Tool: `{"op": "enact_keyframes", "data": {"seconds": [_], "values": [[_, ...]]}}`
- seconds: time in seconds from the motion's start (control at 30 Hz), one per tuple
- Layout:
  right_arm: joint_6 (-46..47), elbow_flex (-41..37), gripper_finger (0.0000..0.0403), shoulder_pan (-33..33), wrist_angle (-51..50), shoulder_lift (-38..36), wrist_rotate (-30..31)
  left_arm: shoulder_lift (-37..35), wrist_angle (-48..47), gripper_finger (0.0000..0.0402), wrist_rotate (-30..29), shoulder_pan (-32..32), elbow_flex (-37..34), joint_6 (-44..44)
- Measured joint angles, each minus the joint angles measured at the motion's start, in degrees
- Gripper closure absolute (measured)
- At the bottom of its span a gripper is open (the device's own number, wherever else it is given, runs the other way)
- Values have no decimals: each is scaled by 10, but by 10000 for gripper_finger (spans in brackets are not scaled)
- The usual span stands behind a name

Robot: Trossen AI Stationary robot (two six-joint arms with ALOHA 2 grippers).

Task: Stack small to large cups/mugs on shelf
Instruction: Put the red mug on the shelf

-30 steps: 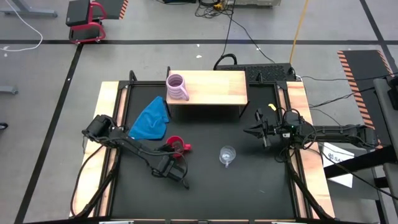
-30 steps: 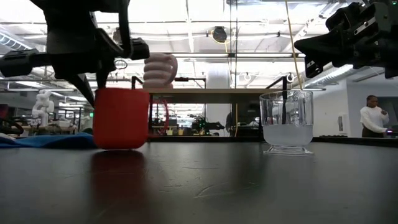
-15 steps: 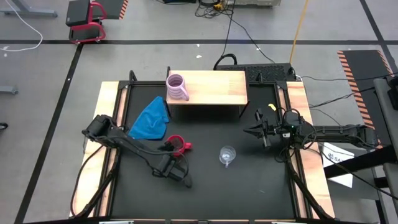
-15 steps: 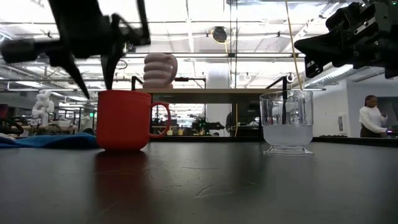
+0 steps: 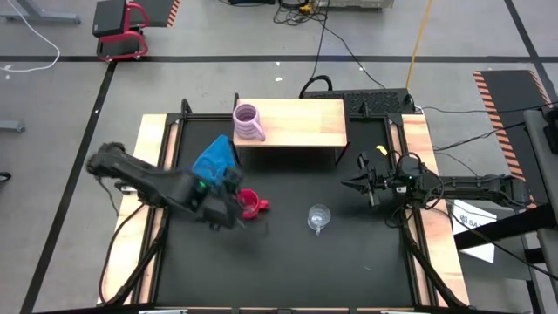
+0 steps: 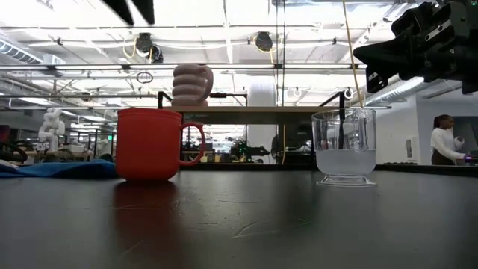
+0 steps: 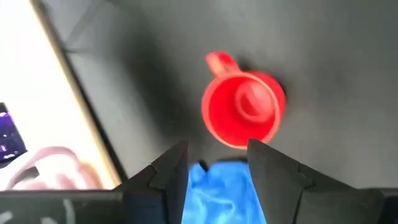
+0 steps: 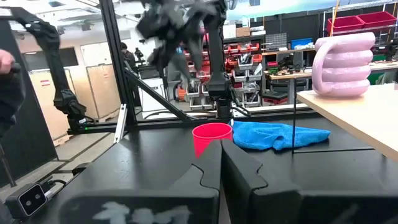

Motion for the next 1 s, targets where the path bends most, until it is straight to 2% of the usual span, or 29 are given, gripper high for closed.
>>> {"op": "enact_keyframes", "data": {"seconds": [0.13, 0.23, 0.3, 0.43, 0.57, 0.8, 1.0], "values": [[0, 0, 403, 0, 0, 0, 0, -94, 57, 236, -9, 31, -31, -8], [0, 0, 403, 0, 0, 0, 0, -165, 110, 238, -15, 68, -83, 5], [0, 0, 403, 0, 0, 0, 0, -214, 174, 240, -10, 94, -129, 22], [1, 0, 403, 0, 0, 0, 0, -305, 333, 247, 45, 141, -232, 63], [1, 0, 403, 0, 0, 0, 0, -376, 453, 249, 70, 166, -316, 56], [0, 0, 403, 0, -5, 0, 0, -443, 555, 250, 70, 176, -435, -63], [-1, 0, 403, 0, -7, 1, 0, -450, 675, 250, 77, 176, -546, -94]]}}
